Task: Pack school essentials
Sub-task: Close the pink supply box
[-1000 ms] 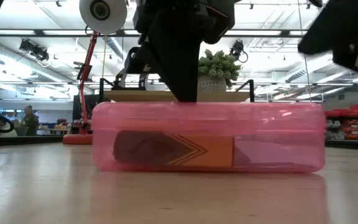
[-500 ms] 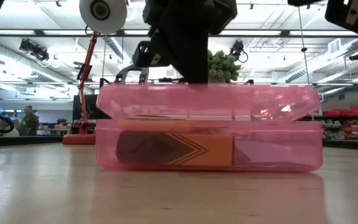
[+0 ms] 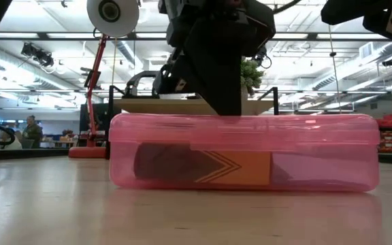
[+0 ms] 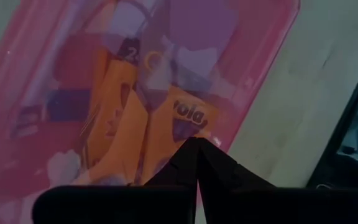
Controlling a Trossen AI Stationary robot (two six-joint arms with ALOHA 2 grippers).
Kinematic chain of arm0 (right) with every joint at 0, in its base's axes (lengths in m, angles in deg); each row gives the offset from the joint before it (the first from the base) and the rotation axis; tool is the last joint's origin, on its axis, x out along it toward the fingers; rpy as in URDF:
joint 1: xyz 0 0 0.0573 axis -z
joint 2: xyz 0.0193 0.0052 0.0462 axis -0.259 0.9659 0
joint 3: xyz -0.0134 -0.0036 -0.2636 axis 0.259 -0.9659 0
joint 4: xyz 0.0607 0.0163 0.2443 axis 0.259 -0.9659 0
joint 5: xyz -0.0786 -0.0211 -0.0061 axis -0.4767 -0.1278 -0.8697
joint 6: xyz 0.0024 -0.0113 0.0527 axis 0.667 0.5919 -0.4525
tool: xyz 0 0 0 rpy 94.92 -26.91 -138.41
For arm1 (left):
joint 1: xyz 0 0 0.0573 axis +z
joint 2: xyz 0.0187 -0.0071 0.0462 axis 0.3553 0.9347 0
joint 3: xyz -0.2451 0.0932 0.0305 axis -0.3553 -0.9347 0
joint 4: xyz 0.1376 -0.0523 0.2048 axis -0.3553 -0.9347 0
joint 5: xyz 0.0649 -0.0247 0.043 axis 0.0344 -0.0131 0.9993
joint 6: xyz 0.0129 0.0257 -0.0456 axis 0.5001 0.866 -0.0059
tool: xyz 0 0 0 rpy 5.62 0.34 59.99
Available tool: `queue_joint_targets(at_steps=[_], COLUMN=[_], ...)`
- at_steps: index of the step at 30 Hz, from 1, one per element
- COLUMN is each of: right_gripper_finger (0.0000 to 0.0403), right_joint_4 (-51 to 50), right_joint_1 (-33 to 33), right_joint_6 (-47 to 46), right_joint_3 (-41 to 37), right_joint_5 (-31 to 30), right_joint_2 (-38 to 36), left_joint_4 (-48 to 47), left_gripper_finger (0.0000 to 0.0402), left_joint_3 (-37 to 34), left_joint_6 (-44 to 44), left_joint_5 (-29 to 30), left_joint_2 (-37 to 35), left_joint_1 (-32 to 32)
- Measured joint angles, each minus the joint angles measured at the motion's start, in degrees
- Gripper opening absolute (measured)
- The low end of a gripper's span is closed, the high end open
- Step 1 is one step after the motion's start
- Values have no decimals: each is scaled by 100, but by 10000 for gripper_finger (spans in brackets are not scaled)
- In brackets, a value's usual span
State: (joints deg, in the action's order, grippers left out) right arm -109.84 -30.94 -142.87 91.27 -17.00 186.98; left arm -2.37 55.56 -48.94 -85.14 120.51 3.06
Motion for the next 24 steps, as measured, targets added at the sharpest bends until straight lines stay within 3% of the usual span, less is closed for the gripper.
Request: queue_joint_targets(at_steps=[5, 13, 21, 24], right_gripper_finger=[6, 6, 6, 6], right_joint_4=[1, 14, -16, -84], right_joint_1=[-2, -197, -472, -515], right_joint_6=[-156, -264, -550, -662], right_joint_3=[0, 0, 0, 0], right_joint_5=[4, -13, -15, -16], right_joint_2=[0, 0, 0, 0], left_joint_4=[63, 77, 68, 150], left_gripper_finger=[14, 10, 16, 10], left_joint_3=[-25, -40, -42, -34], left_joint_6=[3, 63, 106, 163], left_joint_5=[-349, 73, 46, 305], left_joint_2=[-149, -664, -651, -528], left_joint_1=[131, 164, 125, 66])
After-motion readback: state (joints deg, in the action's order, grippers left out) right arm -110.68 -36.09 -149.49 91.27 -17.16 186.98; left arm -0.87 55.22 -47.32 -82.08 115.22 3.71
